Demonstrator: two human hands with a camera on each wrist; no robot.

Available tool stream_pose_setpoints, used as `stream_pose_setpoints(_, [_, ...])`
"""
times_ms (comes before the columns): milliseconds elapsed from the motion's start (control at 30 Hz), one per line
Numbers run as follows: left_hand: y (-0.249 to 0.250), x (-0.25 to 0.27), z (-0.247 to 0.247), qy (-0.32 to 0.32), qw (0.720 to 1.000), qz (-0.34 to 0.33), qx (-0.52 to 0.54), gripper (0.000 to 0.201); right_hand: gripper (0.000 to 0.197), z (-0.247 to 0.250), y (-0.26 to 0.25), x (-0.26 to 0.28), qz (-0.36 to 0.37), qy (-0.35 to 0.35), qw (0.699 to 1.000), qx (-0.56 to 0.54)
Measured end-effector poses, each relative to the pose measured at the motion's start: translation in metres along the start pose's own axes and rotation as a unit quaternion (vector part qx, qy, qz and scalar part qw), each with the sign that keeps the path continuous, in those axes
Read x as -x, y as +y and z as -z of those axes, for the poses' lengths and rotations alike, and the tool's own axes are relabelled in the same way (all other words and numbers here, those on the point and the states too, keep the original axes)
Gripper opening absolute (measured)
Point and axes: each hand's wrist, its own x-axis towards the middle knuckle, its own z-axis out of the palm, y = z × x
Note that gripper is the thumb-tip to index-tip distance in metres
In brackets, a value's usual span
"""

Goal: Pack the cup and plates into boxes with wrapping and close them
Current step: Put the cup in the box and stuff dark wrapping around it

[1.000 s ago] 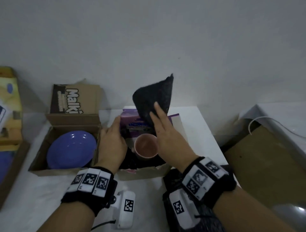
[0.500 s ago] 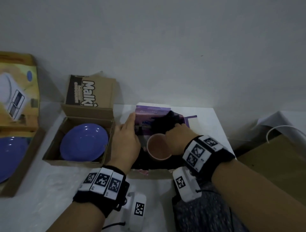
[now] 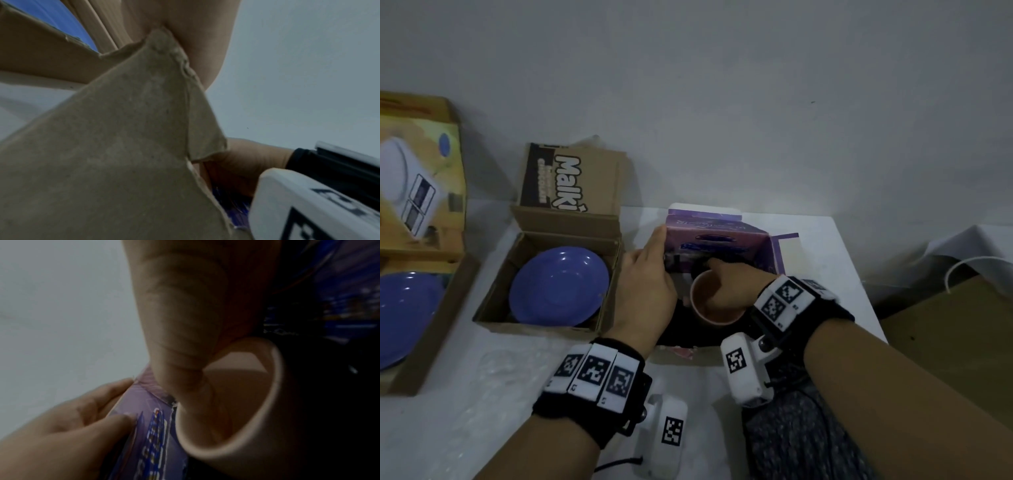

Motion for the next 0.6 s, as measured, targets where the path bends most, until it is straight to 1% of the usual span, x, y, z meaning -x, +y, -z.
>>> stream_pose_setpoints(67, [0.000,-0.001,0.000,0.001,1.000,-0.001,-0.006,0.071,0.055,0.004,0.004,0.001,0.012,0.039,0.999,0.020])
stream_pose_setpoints(100, [0.000,-0.001,0.000,0.002,1.000,-0.003,-0.007,0.071,0.056,0.007,0.005,0.003,0.020,0.073,0.997,0.035])
stream_pose_setpoints(133, [0.000,-0.001,0.000,0.003,1.000,-0.005,-0.005,0.071,0.062,0.010,0.005,0.004,0.018,0.095,0.994,0.042])
stream_pose_setpoints(167, [0.001,-0.001,-0.001,0.005,1.000,-0.005,-0.002,0.071,0.074,0.012,0.005,0.006,0.012,0.091,0.995,0.049])
stream_pose_setpoints(233, [0.003,0.000,0.000,0.008,1.000,-0.003,0.004,0.072,0.103,0.009,0.004,0.009,-0.005,0.011,0.997,0.074])
stream_pose_setpoints(267, [0.004,0.000,0.000,0.008,1.000,-0.001,0.006,0.072,0.114,0.004,0.004,0.009,-0.011,-0.023,0.996,0.090])
stream_pose_setpoints(300, [0.004,0.000,0.000,0.007,1.000,-0.002,0.008,0.072,0.119,-0.003,0.004,0.008,-0.011,-0.028,0.994,0.101])
stream_pose_setpoints(400, [0.005,0.000,0.002,0.003,1.000,-0.007,0.007,0.072,0.120,-0.013,0.008,0.004,-0.007,0.008,0.996,0.094])
stream_pose_setpoints(500, [0.005,-0.001,0.002,0.000,1.000,-0.007,0.003,0.072,0.127,-0.006,0.012,0.008,-0.003,-0.011,1.000,0.022])
stream_pose_setpoints(533, [0.005,-0.001,0.002,-0.001,1.000,-0.007,0.000,0.072,0.127,-0.003,0.014,0.012,0.009,0.005,1.000,-0.006])
stream_pose_setpoints(567, [0.005,-0.002,0.003,-0.002,1.000,-0.006,-0.005,0.072,0.123,-0.001,0.016,0.019,0.027,0.039,0.998,-0.028])
stream_pose_setpoints(600, [0.005,-0.002,0.003,-0.005,1.000,-0.007,-0.013,0.072,0.114,0.000,0.019,0.027,0.043,0.087,0.994,-0.044])
